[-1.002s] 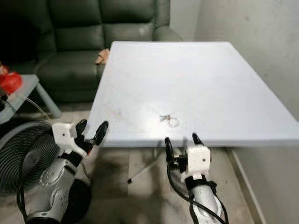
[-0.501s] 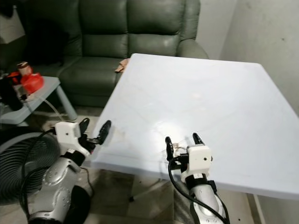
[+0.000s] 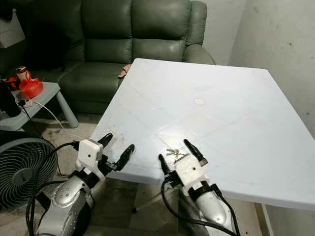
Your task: Hang keys on a hook
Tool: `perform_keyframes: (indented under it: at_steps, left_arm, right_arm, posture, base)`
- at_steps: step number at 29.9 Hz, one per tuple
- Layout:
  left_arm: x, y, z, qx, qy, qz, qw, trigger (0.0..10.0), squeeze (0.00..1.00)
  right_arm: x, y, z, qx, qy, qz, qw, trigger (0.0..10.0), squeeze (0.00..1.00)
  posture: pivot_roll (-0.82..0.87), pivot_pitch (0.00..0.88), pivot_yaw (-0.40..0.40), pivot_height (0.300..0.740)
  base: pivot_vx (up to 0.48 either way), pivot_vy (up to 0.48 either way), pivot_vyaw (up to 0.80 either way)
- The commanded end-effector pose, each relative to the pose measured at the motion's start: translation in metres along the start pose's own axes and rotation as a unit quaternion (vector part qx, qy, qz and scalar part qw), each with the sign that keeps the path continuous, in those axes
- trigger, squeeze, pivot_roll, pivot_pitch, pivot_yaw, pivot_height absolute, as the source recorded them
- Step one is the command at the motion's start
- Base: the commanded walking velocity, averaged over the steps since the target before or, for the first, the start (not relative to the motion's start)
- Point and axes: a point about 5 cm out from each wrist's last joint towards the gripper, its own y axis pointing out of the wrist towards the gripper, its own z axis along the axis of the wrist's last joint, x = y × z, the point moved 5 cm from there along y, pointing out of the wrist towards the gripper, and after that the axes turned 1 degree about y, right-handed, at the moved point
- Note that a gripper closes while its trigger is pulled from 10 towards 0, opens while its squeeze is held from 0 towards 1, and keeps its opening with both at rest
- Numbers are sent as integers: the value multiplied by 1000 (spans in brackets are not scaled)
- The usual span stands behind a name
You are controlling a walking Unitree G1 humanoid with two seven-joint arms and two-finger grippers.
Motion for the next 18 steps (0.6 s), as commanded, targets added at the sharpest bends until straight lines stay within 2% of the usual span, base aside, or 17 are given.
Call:
perform_keyframes:
  at_steps: [1, 9, 11, 16, 18]
  left_arm:
    - [-1, -2, 4, 7, 13, -3, 1000, 10000, 0]
    - [1, -4, 6, 12, 17, 1, 1000, 10000, 0]
    - [1, -4, 6, 12, 17, 2, 1000, 10000, 0]
    - [1, -4, 5, 11, 17, 4, 1000, 10000, 0]
    - [3, -6, 5, 10, 16, 9, 1000, 10000, 0]
  right_arm:
    - [-4, 3, 6, 7, -13, 10, 1000, 10000, 0]
    - [-10, 18, 3, -18, 46, -15, 999, 10000, 0]
    - [-8, 27, 2, -33, 88, -36, 995, 10000, 0]
    - [-3, 34, -1, -48, 128, -61, 989, 10000, 0]
    - [0, 43, -13, -84, 151, -87, 981, 10000, 0]
  posture:
    - [-21, 0, 19, 740]
    - [-3, 0, 4, 740]
    - [-1, 0, 2, 740]
    - [8, 0, -7, 740]
    - [19, 0, -18, 740]
  base:
    - [0, 0, 0]
    - [0, 0, 0]
    - [0, 0, 0]
    - [0, 0, 0]
    - [0, 0, 0]
